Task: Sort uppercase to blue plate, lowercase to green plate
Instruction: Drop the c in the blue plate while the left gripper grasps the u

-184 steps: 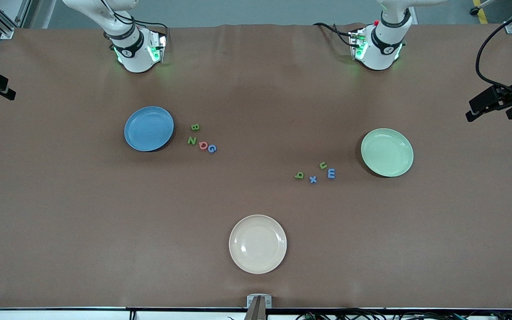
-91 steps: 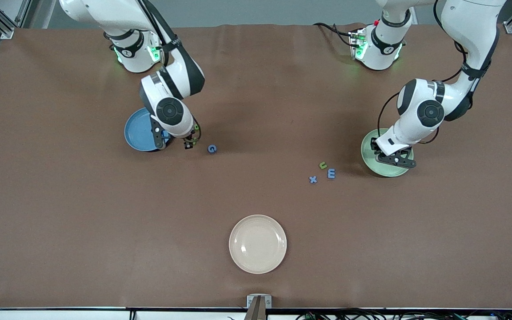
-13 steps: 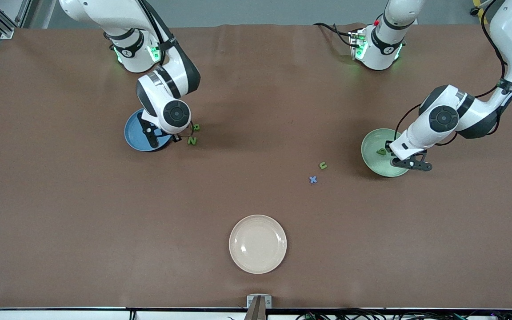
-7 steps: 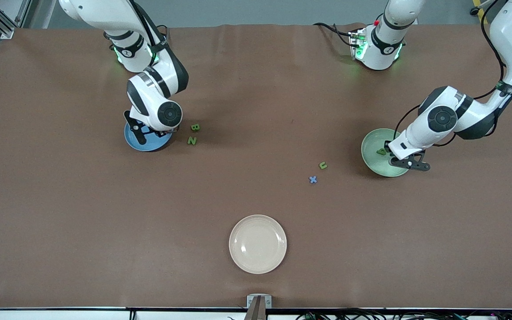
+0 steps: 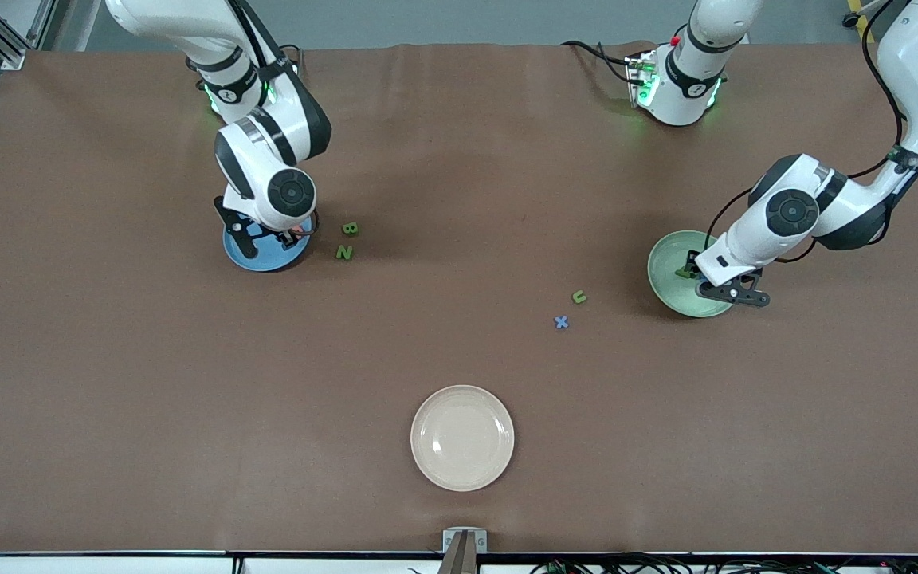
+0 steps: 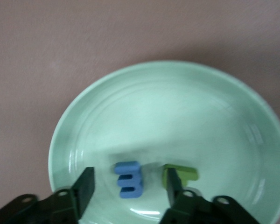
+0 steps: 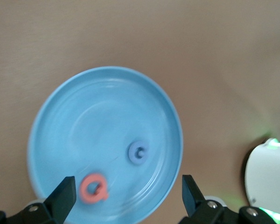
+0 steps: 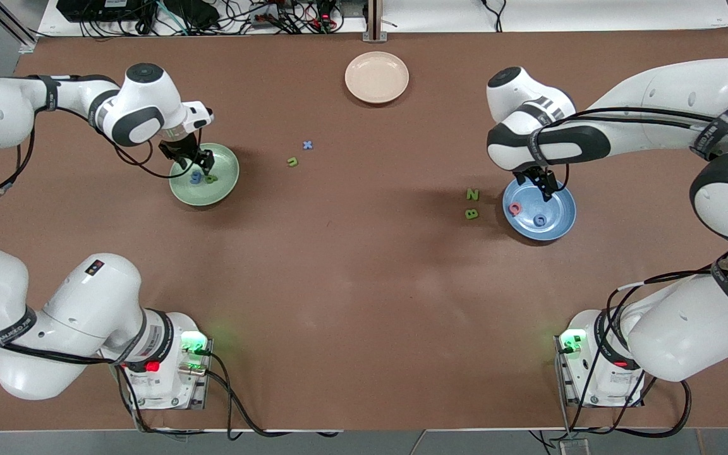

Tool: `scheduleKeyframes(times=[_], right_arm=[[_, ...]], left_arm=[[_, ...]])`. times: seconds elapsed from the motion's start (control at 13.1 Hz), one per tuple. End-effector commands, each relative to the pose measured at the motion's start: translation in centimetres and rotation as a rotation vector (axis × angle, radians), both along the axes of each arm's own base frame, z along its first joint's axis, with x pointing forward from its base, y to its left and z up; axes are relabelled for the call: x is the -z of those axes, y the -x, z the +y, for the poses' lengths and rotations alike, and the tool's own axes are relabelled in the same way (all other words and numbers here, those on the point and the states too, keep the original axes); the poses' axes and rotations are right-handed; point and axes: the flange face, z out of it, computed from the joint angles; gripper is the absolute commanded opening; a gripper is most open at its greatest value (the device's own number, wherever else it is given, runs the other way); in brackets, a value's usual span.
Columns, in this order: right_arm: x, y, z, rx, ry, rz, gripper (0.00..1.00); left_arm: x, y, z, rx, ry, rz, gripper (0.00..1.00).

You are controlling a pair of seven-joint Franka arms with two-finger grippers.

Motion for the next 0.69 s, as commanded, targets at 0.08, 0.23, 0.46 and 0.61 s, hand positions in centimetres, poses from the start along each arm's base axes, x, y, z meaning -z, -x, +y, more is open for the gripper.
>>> scheduleKeyframes(times=[0.08, 0.23, 0.46, 0.61], right_arm=[[-1.7, -0.7, 0.7, 0.047, -0.118, -0.078, 1.00], [-2.7, -1.5, 1.4, 0.070, -0.157, -0.092, 1.00], [-4.0, -2.5, 2.3, 0.013, -0.210, -0.094, 1.00], [-4.9, -3.1, 2.6, -0.051, -0.285, -0.065, 1.00]], left_arm=[[-2.9, -1.3, -6.2, -0.068, 0.014, -0.081, 1.00], [-3.9, -1.7, -11.2, -0.143, 0.046, -0.088, 1.00], [-3.8, -3.3, -17.0, -0.338, 0.083, -0.088, 1.00], [-3.0, -4.1, -20.8, -0.474, 0.086, -0.099, 1.00]])
